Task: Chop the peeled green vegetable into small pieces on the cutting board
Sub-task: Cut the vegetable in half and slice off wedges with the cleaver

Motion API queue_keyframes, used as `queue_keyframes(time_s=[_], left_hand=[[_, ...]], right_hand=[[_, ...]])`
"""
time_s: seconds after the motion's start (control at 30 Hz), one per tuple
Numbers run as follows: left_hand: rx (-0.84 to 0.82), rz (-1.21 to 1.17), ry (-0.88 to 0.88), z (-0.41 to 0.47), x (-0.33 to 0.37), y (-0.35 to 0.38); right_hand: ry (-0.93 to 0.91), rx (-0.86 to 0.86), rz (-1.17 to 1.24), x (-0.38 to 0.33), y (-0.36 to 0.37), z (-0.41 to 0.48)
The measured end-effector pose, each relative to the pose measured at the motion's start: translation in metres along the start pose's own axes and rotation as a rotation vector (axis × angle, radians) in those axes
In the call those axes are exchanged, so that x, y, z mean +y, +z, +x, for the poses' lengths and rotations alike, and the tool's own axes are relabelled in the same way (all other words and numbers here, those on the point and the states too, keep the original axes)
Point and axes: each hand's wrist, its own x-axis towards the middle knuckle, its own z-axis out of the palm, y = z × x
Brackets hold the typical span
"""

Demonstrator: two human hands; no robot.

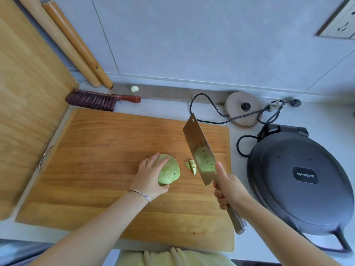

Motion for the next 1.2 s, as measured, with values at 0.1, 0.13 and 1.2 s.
queue_keyframes(time_s=[0.1, 0.13, 1.2], left_hand=[[0.029, 0.015, 0.007, -0.001, 0.001, 0.004], [0.009, 0.037, 0.033, 0.000, 0.000, 0.003], [0.278, -0.561, -0.309, 0.004, -0.009, -0.006]], right_hand=[[-0.005, -0.010, -0.010, 0.001, 0.002, -0.001], [-0.012, -0.014, -0.016, 0.002, 0.003, -0.001], [-0.178, -0.069, -0.520, -0.038, 0.028, 0.008]])
